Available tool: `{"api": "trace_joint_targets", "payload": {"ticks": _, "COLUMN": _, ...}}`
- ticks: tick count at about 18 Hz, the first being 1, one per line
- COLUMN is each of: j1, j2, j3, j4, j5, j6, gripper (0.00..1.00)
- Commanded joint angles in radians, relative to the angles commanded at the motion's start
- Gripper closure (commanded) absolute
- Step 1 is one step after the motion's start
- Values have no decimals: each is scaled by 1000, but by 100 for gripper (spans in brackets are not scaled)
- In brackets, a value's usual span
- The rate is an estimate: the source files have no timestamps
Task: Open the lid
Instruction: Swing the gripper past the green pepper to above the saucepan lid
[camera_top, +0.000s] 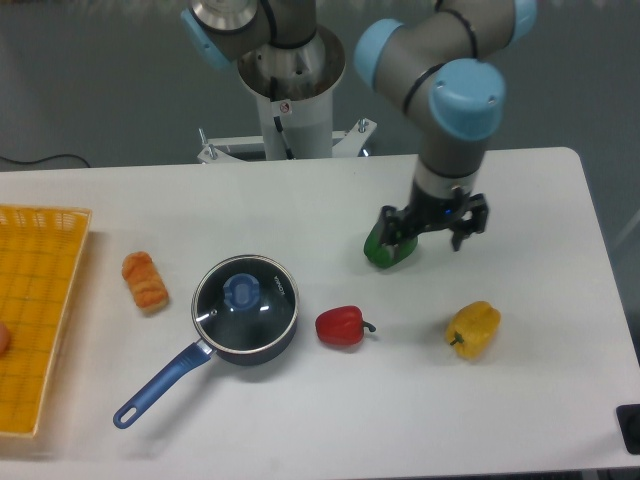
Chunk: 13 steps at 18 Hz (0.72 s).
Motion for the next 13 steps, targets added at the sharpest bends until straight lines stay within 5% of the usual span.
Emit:
{"api": "trace_joint_targets", "payload": {"ticks": 5, "j1": -17, "j2": -8, "j3": 12, "j4": 31, "j5": 23, "j6": -2, "gripper": 0}}
{"api": "trace_joint_targets", "payload": {"ticks": 9, "j1": -98, "j2": -8, "j3": 25, "j4": 31, "j5": 34, "j6": -24, "gripper": 0}}
{"api": "trace_joint_targets", "payload": {"ticks": 13, "j1": -208, "j2": -26, "j3": 17, "j4": 46, "j5": 51, "j6": -184, "gripper": 0}}
